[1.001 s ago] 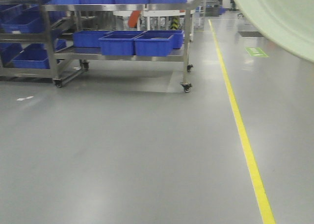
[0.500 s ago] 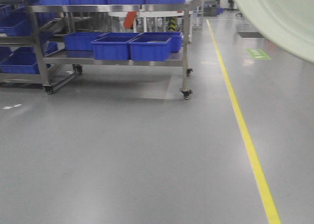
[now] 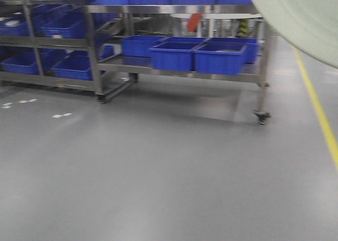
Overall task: Place green plate on second shelf with right arm
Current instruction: 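Drive the base to the blue-bin shelving, holding the plate in the right gripper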
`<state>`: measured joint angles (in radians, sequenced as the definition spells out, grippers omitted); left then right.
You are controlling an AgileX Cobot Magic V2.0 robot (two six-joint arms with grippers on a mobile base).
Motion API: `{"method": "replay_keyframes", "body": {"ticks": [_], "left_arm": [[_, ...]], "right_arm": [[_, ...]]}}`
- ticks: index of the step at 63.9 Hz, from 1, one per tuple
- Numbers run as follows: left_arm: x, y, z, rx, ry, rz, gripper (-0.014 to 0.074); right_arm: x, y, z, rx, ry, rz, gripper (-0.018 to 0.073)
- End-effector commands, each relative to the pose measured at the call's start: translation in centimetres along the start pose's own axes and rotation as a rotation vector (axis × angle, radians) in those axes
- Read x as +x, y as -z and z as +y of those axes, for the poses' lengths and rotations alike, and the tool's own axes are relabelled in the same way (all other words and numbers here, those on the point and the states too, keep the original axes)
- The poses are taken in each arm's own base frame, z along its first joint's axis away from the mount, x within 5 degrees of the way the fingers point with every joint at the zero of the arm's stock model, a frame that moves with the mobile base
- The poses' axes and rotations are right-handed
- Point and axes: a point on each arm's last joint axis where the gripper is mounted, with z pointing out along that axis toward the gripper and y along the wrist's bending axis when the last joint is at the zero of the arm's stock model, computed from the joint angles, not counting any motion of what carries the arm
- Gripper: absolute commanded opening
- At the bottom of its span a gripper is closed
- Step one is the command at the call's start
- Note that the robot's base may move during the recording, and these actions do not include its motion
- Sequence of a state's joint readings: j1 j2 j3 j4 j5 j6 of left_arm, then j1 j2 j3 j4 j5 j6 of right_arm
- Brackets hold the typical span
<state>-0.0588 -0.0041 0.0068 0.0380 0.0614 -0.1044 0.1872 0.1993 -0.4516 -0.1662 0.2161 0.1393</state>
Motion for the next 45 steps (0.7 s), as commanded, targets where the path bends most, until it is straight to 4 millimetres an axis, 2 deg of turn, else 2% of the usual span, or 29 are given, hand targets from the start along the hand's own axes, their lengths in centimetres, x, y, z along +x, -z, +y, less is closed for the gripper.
{"method": "replay_keyframes", "body": {"ticks": [1, 45], "left_arm": [[0.56, 0.01, -0.01, 0.011, 0.007, -0.056, 0.0131], [0.56, 0.01, -0.01, 0.011, 0.007, -0.056, 0.0131]], "right_arm": [[-1.98, 0.08, 0.08, -0.008, -0.001, -0.130, 0.0027], [-1.97, 0.08, 0.08, -0.008, -0.001, -0.130, 0.0027]]}}
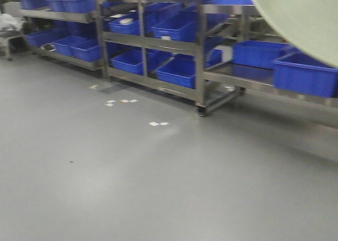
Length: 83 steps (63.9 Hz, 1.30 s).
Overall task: Place green plate on second shelf with right arm
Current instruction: 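Drive the base to the blue-bin shelving, holding the plate in the right gripper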
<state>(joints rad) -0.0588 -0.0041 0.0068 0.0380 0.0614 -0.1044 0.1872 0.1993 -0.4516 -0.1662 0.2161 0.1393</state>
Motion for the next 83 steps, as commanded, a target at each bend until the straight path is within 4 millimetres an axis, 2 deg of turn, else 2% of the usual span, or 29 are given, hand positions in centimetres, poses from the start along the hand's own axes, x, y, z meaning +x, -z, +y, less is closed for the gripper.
{"method": "replay_keyframes", "body": {"ticks": [1, 83], "left_arm": [[0.56, 0.01, -0.01, 0.011, 0.007, -0.056, 0.0131], [0.56, 0.01, -0.01, 0.011, 0.007, -0.056, 0.0131]], "right_arm": [[-1.97, 0.08, 0.08, -0.008, -0.001, -0.130, 0.0027], [-1.92, 0.08, 0.07, -0.007, -0.001, -0.124, 0.0027]]}}
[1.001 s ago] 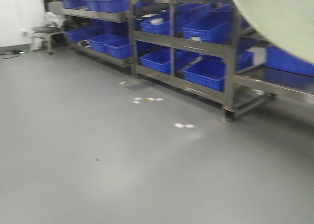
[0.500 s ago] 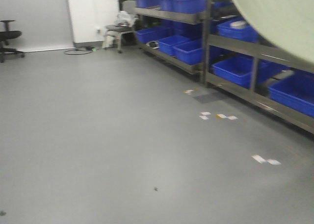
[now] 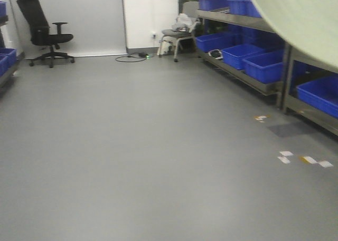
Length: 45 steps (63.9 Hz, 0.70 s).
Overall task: Place green plate on second shelf with right arm
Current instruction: 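Drive the base to the blue-bin shelving, holding the plate in the right gripper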
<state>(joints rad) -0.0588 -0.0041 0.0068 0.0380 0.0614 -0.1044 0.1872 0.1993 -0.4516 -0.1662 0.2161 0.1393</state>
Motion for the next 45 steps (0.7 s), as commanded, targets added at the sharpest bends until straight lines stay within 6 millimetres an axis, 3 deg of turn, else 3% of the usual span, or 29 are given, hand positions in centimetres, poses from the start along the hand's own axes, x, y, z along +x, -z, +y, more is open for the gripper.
{"method": "replay_keyframes", "body": {"ticks": [1, 45], "left_arm": [[0.56, 0.01, -0.01, 0.011, 0.007, -0.056, 0.0131], [0.56, 0.01, -0.01, 0.011, 0.007, -0.056, 0.0131]], "right_arm": [[-1.92, 0.08, 0.07, -0.007, -0.001, -0.124, 0.0027], [-1.91, 0.08, 0.07, -0.007, -0.001, -0.123, 0.0027]]}}
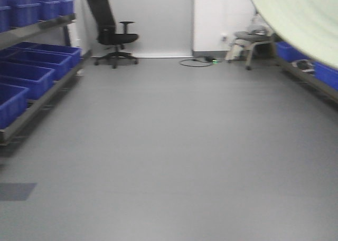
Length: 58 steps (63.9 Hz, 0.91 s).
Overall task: Place green plate on second shelf with right arm
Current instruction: 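Drive the base to the blue-bin shelving, holding the plate in the right gripper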
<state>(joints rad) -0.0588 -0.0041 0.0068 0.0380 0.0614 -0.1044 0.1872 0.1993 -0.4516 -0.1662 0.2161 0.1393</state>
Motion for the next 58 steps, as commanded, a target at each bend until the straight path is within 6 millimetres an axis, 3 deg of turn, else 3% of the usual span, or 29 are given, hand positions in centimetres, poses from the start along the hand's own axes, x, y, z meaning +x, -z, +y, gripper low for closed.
{"method": "replay_keyframes", "body": {"ticks": [1, 58], "left_arm": [[0.56, 0.01, -0.01, 0.011, 0.007, -0.056, 0.0131], [0.56, 0.01, -0.01, 0.011, 0.007, -0.056, 0.0131]], "right_arm": [[-1.91, 0.08, 0.07, -0.007, -0.001, -0.123, 0.0027], [-1.91, 0.08, 0.07, -0.007, -0.001, -0.123, 0.0027]]}}
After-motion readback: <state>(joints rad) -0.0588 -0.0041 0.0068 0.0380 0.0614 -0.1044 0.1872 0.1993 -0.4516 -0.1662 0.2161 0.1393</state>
